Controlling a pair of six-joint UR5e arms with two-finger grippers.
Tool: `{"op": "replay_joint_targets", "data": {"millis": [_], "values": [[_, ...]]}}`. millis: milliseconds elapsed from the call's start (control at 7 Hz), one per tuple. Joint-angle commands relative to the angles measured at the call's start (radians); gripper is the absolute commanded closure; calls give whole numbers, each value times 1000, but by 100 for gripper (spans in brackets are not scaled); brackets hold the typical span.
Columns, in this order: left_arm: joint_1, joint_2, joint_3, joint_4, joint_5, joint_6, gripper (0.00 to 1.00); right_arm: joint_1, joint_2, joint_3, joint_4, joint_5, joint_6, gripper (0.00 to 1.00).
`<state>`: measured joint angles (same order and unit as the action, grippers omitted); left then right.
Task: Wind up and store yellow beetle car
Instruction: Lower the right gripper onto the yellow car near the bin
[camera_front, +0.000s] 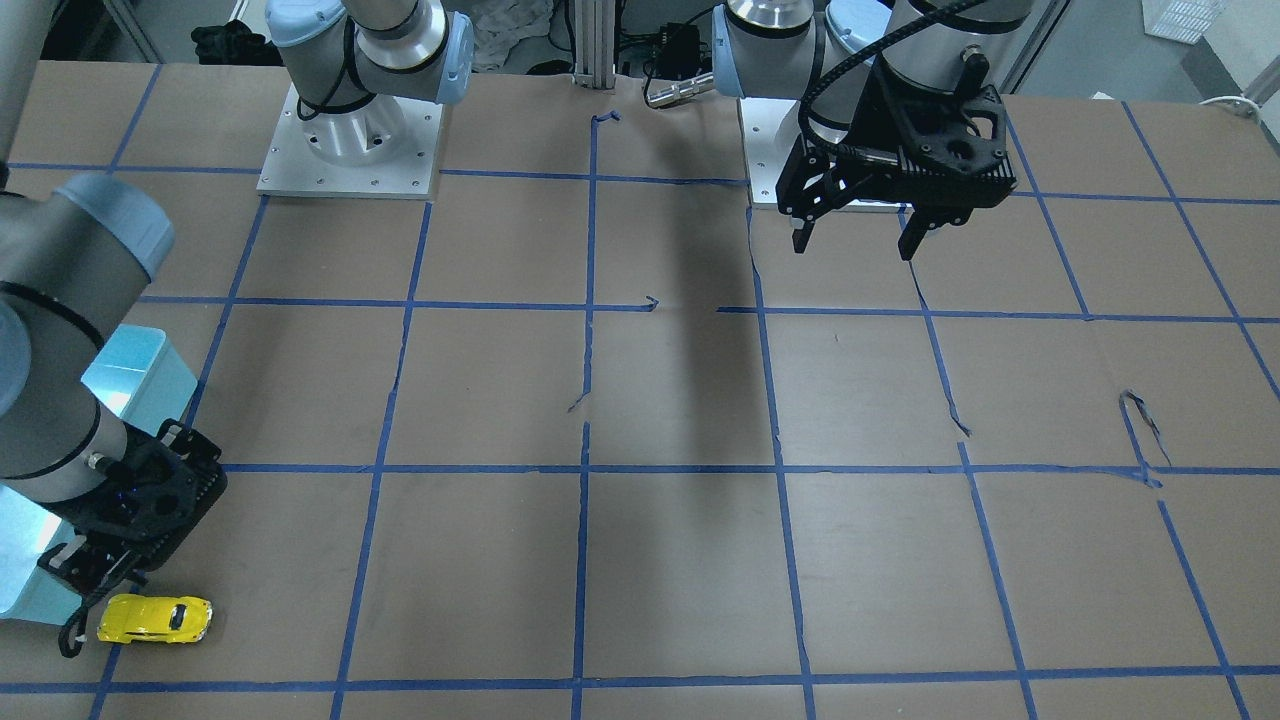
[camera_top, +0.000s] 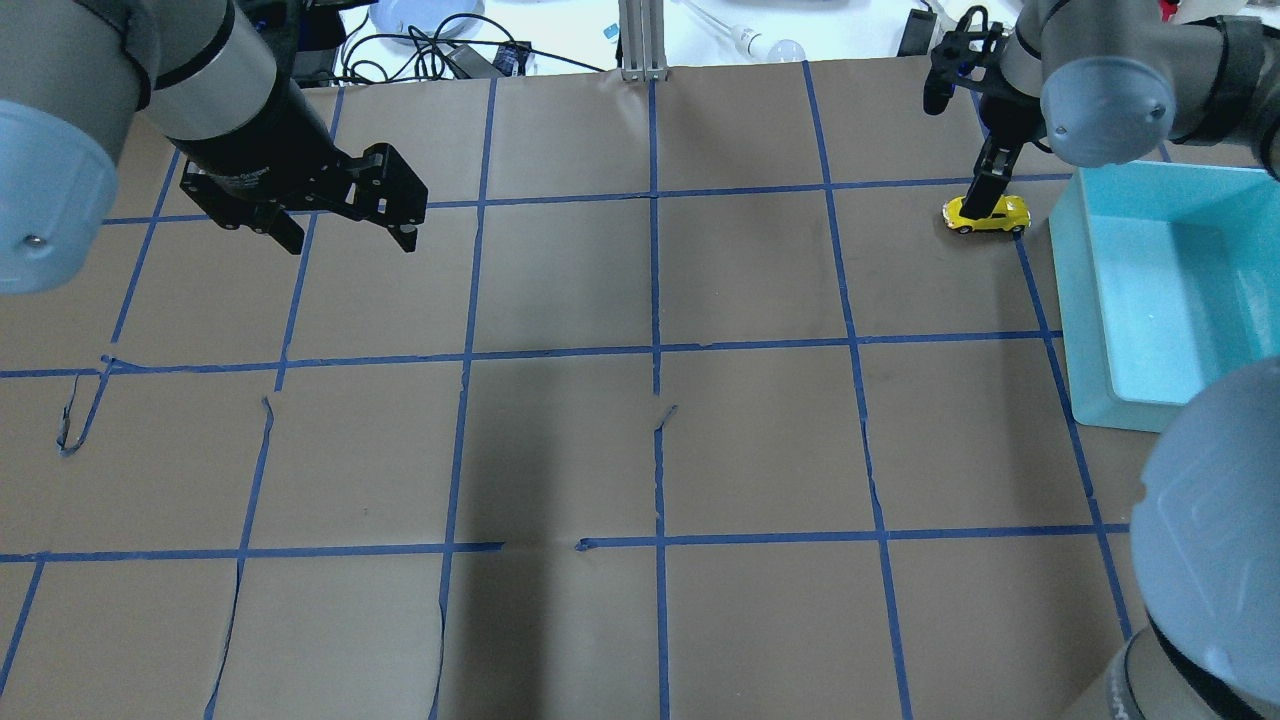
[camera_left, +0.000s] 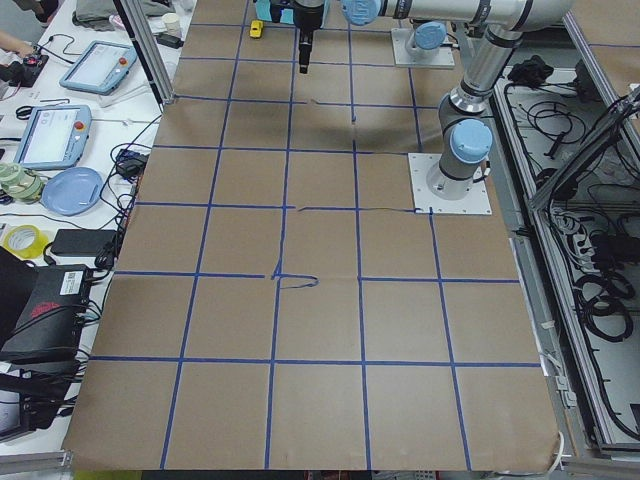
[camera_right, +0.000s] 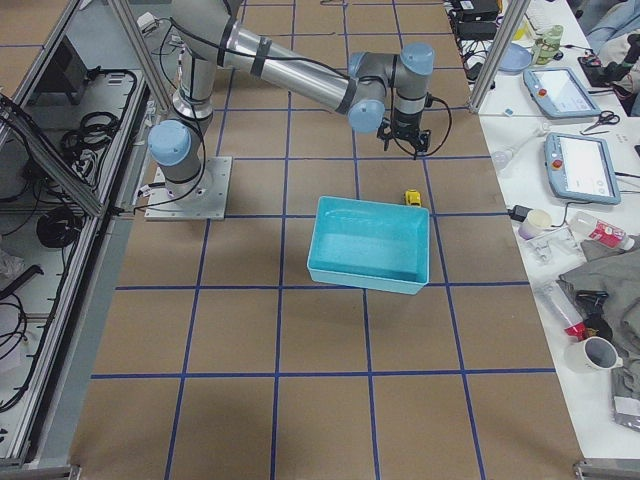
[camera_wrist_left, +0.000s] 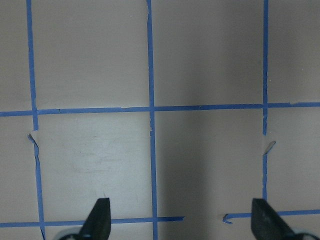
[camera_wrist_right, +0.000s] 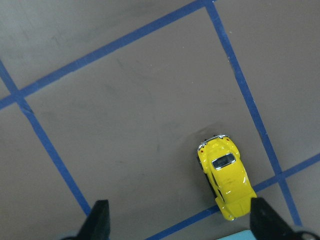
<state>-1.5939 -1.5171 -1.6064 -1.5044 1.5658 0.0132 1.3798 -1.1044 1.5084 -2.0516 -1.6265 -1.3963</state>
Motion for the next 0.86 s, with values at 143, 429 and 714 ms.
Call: {"op": "replay_joint_targets", "data": {"millis": [143,429,714], "values": [[26,0,-20,-14,22,25,0,-36,144,-48,-134,-12,-375,0],[84,1,-26,-19,20,74,0,-38,204,-85,-145,-12,-386,0],[101,-9,-26,-14,5,111,0,-41,210,-70,-150,-30,-394,0]]}}
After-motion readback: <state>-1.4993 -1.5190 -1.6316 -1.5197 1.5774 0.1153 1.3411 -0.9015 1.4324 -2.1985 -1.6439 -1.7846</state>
